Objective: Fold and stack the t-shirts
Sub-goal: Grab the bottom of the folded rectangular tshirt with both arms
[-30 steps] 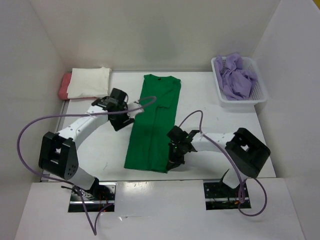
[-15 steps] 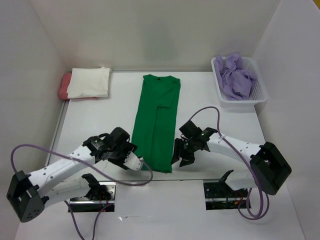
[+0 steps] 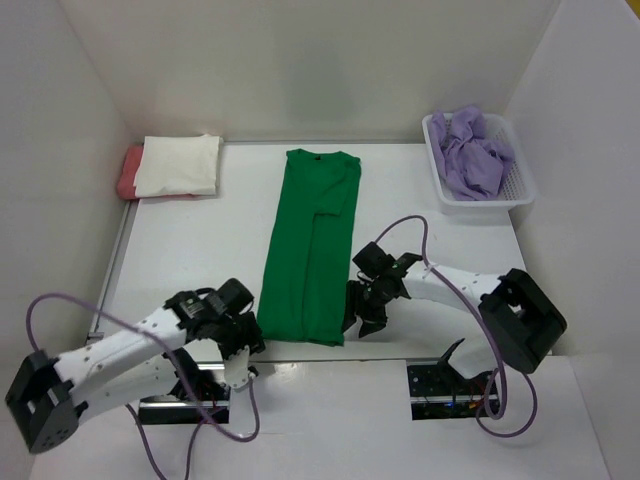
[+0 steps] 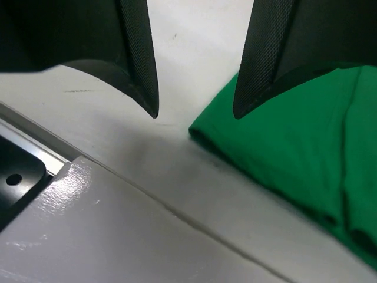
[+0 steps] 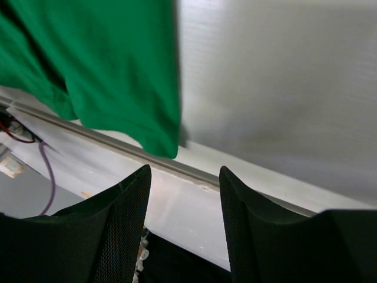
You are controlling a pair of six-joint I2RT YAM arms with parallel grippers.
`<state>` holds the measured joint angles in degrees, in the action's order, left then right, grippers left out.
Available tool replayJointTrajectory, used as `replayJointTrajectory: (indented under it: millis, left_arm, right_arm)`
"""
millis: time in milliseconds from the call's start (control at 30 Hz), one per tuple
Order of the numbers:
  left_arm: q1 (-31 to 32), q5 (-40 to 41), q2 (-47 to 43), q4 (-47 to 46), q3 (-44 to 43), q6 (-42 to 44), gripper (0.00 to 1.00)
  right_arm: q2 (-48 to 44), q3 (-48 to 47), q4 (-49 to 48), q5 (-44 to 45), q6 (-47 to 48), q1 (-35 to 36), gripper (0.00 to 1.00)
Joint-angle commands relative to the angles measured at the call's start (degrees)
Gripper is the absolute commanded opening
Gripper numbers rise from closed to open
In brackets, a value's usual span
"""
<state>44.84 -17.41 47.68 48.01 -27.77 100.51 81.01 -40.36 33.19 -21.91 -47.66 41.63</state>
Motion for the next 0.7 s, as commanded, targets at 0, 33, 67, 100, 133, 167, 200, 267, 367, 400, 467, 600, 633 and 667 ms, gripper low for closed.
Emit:
replayJointTrajectory:
  millis: [0, 33, 67, 100, 133, 167, 200, 267, 367, 400, 467, 600, 633, 667]
  left_arm:
    - [1.30, -2.54, 10.92, 3.22, -6.57, 5.75, 0.62]
    - [1.30, -2.54, 12.94, 3.23, -7.29, 5.75, 0.62]
    - [1.30, -2.54, 15.57, 3.23, -7.30, 5.75, 0.64]
    - [1.30, -2.54, 16.12, 2.36, -7.30, 6.27, 0.65]
    - [1.30, -2.54, 16.13, 0.96, -7.30, 6.89, 0.65]
    - [1.30, -2.54, 16.13, 0.25, -6.52, 6.89, 0.65]
    - [1.30, -1.41, 16.13, -0.54, -6.51, 7.68, 0.67]
    - [1.30, -0.09, 15.51, -1.08, -5.81, 8.21, 0.67]
    - [1.30, 1.76, 18.40, -1.60, -5.80, 8.21, 0.59]
    - [1.30, 1.76, 19.20, -3.52, -5.80, 8.21, 0.58]
    - [1.83, 1.76, 21.66, -6.16, -6.33, 8.21, 0.57]
    - [2.97, 2.38, 27.02, -6.27, -8.71, 7.69, 0.55]
    - [2.97, 2.38, 27.81, -6.26, -9.49, 7.68, 0.55]
    - [2.97, 2.38, 28.51, -5.56, -9.50, 7.68, 0.55]
  right_arm:
    - [2.73, -3.40, -1.63, -0.68, 2.22, 0.21, 0.56]
    - [3.36, -3.93, -1.64, -0.68, 2.74, 0.21, 0.56]
    - [3.88, -3.94, -2.25, -1.29, 2.75, 0.21, 0.56]
    - [4.41, -3.94, -2.25, -1.29, 2.75, 0.21, 0.56]
    - [4.94, -3.94, -2.86, -1.81, 2.75, 0.21, 0.56]
    - [4.94, -3.94, -3.65, -1.82, 2.75, 0.21, 0.56]
    - [4.94, -3.24, -3.66, -2.34, 2.75, 0.21, 0.56]
    - [5.47, -2.71, -4.27, -2.87, 2.75, 0.21, 0.56]
    - [6.88, -2.19, -4.27, -2.87, 3.45, 0.21, 0.56]
    - [7.49, -2.18, -4.27, -3.48, 3.45, 0.21, 0.56]
    - [8.10, -2.18, -4.27, -4.10, 4.07, 0.21, 0.56]
    - [8.63, -2.18, -3.66, -4.10, 5.12, 0.21, 0.56]
    - [8.64, -2.18, -3.66, -4.10, 5.12, 0.21, 0.56]
    - [8.64, -2.18, -3.66, -4.63, 5.12, 0.21, 0.56]
